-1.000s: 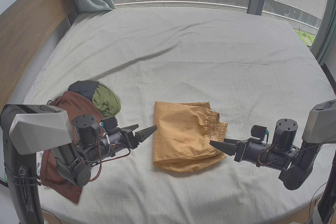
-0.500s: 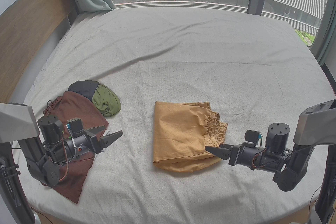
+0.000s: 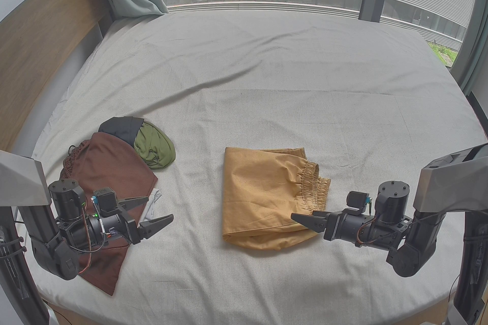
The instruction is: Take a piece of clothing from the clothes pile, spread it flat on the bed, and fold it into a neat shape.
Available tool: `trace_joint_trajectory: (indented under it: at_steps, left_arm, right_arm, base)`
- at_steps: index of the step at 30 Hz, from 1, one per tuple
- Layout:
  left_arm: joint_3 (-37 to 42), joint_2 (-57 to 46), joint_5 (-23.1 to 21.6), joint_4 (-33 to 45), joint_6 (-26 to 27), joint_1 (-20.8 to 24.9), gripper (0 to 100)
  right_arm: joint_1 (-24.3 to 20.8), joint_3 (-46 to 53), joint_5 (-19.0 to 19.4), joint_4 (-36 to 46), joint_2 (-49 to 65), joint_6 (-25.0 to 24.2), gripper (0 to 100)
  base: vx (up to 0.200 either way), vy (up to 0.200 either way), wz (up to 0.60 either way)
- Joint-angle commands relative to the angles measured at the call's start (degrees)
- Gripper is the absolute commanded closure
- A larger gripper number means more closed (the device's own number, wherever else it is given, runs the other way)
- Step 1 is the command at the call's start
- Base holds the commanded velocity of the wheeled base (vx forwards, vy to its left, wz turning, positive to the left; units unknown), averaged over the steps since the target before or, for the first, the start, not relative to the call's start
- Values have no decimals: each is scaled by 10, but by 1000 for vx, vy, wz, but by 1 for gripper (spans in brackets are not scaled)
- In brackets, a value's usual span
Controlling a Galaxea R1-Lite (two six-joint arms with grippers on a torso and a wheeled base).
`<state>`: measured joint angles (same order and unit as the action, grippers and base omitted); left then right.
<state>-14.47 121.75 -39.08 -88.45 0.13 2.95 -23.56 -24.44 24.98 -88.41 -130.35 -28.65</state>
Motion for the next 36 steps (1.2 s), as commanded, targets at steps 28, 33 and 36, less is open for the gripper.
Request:
trace_joint_trajectory:
  at_steps: [28,33,36]
  left_arm:
    - [-10,2,-2,-1,-1,-10,0]
    - [-11,2,-2,-1,0,-10,0]
    - [-11,2,-2,-1,0,-10,0]
  right_arm:
    - [9,28,-5,-1,25,5,0]
    - [13,26,-5,0,19,6,0]
    - [25,22,-5,0,12,17,0]
  base:
    - [0,0,0]
    - [0,0,0]
    - [0,0,0]
